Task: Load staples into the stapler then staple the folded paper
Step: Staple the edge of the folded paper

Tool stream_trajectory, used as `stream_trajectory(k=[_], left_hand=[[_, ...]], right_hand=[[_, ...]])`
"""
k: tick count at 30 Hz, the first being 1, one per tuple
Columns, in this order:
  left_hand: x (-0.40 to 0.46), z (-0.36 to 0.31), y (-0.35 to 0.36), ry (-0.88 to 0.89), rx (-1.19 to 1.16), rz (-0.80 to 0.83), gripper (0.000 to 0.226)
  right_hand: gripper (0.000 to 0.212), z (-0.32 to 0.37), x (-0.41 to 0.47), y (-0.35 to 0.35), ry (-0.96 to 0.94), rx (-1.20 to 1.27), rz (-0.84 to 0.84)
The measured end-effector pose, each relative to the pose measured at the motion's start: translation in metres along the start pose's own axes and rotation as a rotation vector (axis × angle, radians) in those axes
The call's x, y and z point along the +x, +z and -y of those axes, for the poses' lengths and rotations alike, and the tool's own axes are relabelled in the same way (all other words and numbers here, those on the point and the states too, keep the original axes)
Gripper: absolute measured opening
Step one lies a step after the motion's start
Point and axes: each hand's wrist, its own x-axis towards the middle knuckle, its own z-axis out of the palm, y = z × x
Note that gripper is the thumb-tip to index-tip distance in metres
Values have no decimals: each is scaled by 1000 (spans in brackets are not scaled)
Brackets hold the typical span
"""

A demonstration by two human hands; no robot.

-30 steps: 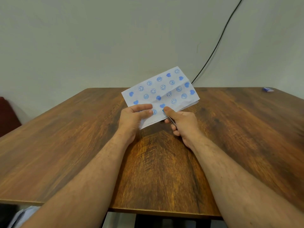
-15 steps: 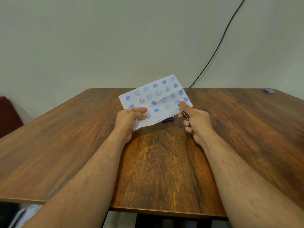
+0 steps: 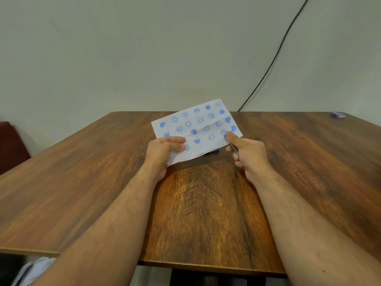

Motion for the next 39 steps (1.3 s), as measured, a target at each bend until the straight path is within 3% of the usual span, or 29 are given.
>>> stream_trajectory(k=[4,11,14,17,19,22,24,26,28,30,32,35,39], left_hand=[[-3,-1,1,11,10,23,23],[-7,0,1,49,36,26,24],[-15,2,-1,92,142,70,27],[-24,3,-3,170,284,138,35],[-29,-1,-5,180,406,187,48],[-38,-14,-13,14,536,353,75],[-45,-31,-26,-161,512,470,83],[-49,-49,-36,-207,600,506,80],[-44,-58,-36,-34,743,404,70],[-36,-55,-25,281,956,261,62],[-30,-40,-10,510,1192,252,73],[-19,-13,1,482,1455,340,101],[-9,10,-7,269,1620,311,99]], right_hand=[[32,-1,0,2,5,29,-19],[37,-3,-5,4,11,111,87],[36,-5,-10,5,-17,36,156],[31,-6,-11,8,-30,-16,107],[48,-5,-10,10,-21,-10,61],[63,-3,-9,14,18,-1,14],[56,-1,-9,17,27,-32,16],[50,-1,-9,21,9,-97,18],[41,1,-10,27,6,-169,46],[23,4,-12,32,16,-257,86],[19,5,-12,36,12,-357,145],[18,6,-13,42,-29,-462,229],[27,2,-13,41,-172,-612,173]])
